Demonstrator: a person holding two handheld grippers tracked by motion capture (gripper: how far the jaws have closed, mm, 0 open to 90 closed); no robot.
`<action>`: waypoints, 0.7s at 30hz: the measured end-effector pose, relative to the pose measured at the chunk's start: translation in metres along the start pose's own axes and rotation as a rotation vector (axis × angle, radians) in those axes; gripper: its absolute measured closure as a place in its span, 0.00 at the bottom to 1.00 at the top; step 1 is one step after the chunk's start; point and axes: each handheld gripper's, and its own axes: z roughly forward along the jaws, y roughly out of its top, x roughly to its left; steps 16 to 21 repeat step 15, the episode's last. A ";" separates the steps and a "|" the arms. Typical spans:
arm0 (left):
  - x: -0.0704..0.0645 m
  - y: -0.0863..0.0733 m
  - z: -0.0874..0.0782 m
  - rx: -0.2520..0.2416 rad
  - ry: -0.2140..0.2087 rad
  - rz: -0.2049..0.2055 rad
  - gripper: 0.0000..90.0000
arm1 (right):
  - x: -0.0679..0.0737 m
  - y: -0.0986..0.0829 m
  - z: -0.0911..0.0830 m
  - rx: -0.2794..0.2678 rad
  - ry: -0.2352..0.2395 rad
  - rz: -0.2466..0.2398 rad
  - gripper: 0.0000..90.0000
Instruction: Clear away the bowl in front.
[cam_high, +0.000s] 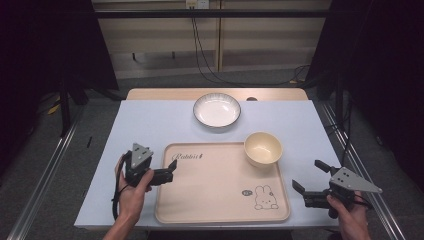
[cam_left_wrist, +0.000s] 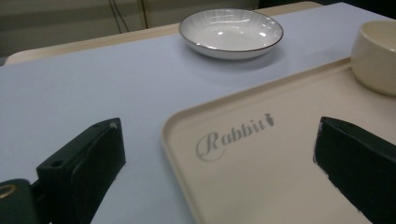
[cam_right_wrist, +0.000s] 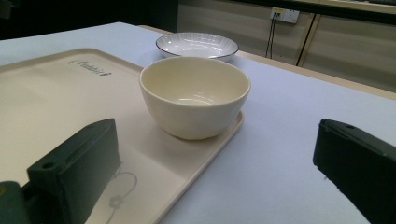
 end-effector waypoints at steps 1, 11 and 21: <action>0.006 -0.009 -0.009 0.002 0.013 -0.021 0.02 | 0.000 0.000 0.000 0.001 -0.001 -0.001 0.00; 0.026 -0.043 -0.049 -0.020 0.070 -0.094 0.03 | -0.001 -0.001 0.003 0.023 -0.018 0.000 0.00; 0.027 -0.046 -0.054 -0.043 0.053 -0.098 0.02 | -0.003 -0.001 0.005 0.039 -0.035 -0.008 0.00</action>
